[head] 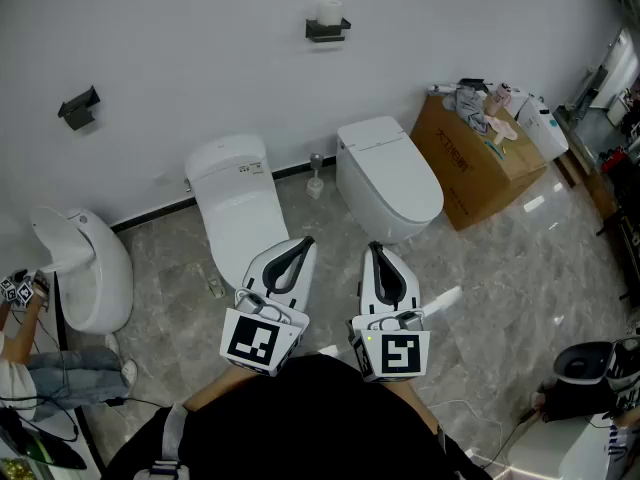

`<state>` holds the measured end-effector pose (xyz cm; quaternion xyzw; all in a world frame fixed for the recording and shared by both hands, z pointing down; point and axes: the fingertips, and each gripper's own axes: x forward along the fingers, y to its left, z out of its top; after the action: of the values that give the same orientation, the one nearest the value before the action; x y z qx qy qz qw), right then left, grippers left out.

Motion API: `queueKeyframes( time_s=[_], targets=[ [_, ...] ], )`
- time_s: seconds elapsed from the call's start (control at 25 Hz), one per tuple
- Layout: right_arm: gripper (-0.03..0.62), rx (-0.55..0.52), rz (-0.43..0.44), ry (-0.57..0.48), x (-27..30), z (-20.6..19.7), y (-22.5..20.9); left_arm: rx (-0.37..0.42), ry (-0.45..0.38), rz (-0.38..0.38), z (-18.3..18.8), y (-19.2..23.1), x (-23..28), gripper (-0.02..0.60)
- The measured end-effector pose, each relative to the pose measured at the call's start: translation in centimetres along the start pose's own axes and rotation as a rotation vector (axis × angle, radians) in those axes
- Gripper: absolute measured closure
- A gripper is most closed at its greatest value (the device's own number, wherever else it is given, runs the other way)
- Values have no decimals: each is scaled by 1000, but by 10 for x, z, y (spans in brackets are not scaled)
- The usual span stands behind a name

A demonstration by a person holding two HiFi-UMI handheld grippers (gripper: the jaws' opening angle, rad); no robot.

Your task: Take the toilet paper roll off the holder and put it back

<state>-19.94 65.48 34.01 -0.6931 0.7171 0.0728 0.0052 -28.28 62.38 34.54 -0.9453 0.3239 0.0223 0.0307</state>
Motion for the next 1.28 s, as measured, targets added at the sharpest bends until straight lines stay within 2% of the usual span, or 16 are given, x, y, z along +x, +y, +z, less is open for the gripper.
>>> queueKeyframes(
  time_s=[0.48,0.64,0.84,1.0,1.28],
  targets=[
    [571,-9,18,-3,11,0,-8,31,-36,11,17,6,16,575],
    [571,30,48,-26,16,3,-12,-5,-14,14,9,3,21,575],
    [571,47,68,-51,19,-2,-21,16,-37,31,8,0,28,575],
    [571,67,70,-56,21,-9,-27,-10,-13,39,-4,-3,31,575],
    [571,61,69,-51,36,-15,-40,-2,-26,40,-6,2,50,575]
  ],
)
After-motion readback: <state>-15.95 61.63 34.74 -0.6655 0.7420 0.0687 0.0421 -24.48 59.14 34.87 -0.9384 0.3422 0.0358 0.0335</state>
